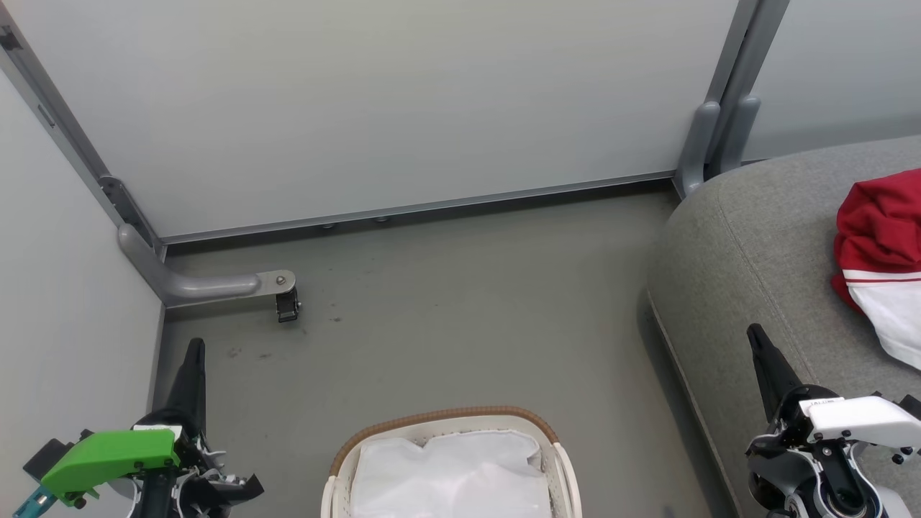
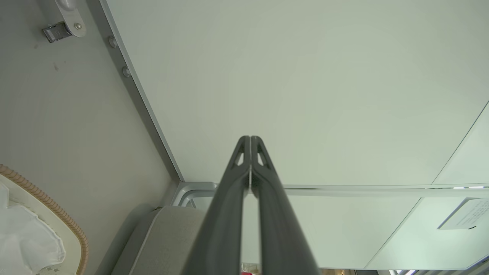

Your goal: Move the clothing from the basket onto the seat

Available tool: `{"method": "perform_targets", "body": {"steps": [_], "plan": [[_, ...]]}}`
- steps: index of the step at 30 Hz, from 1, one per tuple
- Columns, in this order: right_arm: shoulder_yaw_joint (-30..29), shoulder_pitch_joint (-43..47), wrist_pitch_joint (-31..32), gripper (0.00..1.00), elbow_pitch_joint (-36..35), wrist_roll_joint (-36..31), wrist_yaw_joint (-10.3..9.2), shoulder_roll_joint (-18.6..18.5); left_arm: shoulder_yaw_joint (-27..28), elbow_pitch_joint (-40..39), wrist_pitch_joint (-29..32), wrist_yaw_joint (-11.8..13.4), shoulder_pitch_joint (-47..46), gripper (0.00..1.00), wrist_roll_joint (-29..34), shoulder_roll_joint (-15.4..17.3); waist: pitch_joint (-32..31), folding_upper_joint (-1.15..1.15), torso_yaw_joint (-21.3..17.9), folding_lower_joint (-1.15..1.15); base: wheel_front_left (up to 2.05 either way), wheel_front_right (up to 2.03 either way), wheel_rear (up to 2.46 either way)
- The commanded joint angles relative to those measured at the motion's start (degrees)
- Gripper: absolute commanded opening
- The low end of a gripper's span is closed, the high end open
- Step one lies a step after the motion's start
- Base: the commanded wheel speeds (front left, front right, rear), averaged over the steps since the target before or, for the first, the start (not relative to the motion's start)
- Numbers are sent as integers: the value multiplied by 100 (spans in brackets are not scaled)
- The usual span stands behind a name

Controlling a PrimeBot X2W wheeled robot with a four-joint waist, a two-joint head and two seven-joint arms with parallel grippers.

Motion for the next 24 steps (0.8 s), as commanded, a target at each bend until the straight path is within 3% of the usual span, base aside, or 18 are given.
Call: {"method": "perform_targets", "body": {"steps": [1, 24], "plan": [[-24, -48, 40, 0, -36, 105, -2, -35, 24, -31, 18, -36, -108, 0, -123, 39, -3, 0, 3, 0, 0, 0, 0], [-22, -46, 45, 0, -37, 123, -2, -35, 23, -28, 31, -34, -97, 0, -130, 39, -6, 0, 5, 0, 0, 0, 0]]}}
